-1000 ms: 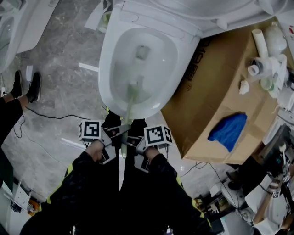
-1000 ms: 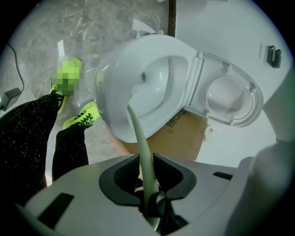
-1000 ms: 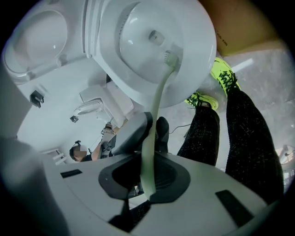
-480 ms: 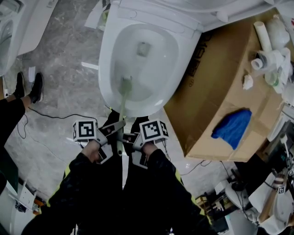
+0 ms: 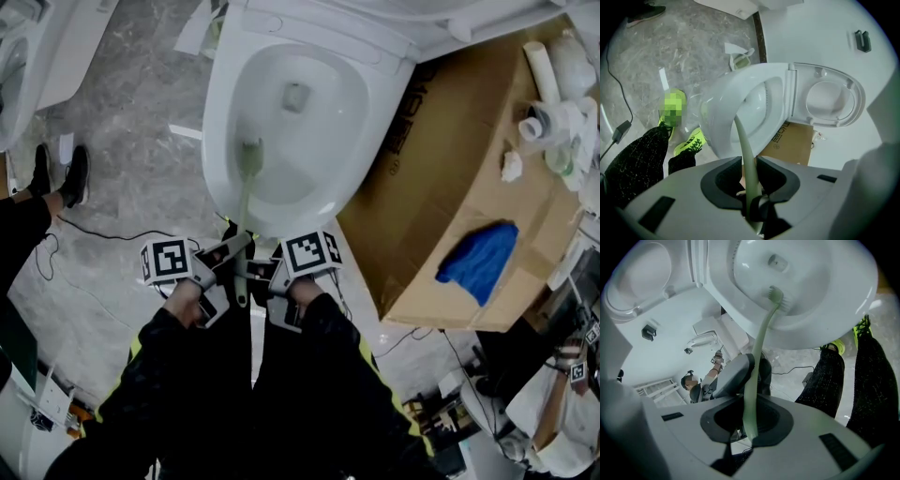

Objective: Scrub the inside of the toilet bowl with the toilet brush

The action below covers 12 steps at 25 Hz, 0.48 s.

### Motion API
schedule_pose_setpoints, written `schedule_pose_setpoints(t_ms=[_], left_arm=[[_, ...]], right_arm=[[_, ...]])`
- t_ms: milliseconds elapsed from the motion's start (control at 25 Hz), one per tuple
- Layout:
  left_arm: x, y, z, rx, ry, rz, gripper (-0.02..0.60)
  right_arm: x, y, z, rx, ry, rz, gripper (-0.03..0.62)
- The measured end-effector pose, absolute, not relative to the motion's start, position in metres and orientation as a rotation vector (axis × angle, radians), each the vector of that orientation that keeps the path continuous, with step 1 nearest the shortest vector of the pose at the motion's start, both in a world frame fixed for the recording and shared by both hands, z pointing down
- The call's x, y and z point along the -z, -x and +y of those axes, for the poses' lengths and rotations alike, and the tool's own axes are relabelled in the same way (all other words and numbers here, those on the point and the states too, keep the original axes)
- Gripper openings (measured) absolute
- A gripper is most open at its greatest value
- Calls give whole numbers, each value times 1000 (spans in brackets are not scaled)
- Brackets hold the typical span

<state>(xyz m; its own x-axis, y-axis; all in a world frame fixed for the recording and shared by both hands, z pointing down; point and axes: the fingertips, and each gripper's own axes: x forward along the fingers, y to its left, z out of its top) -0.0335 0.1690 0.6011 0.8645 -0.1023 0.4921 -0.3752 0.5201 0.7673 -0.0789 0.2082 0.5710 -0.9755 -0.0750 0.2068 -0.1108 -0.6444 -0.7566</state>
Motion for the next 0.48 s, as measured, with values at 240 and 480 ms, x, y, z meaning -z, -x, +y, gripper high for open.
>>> schedule_pose_setpoints(t_ms=[240, 480], left_arm=[[-606, 33, 141, -148, -1086, -568, 94], [-608, 32, 112, -87, -1119, -604, 97]], right_arm=[[-576, 76, 183, -2777, -323, -1399, 57], [-581, 75, 158, -2714, -313, -1473, 57]])
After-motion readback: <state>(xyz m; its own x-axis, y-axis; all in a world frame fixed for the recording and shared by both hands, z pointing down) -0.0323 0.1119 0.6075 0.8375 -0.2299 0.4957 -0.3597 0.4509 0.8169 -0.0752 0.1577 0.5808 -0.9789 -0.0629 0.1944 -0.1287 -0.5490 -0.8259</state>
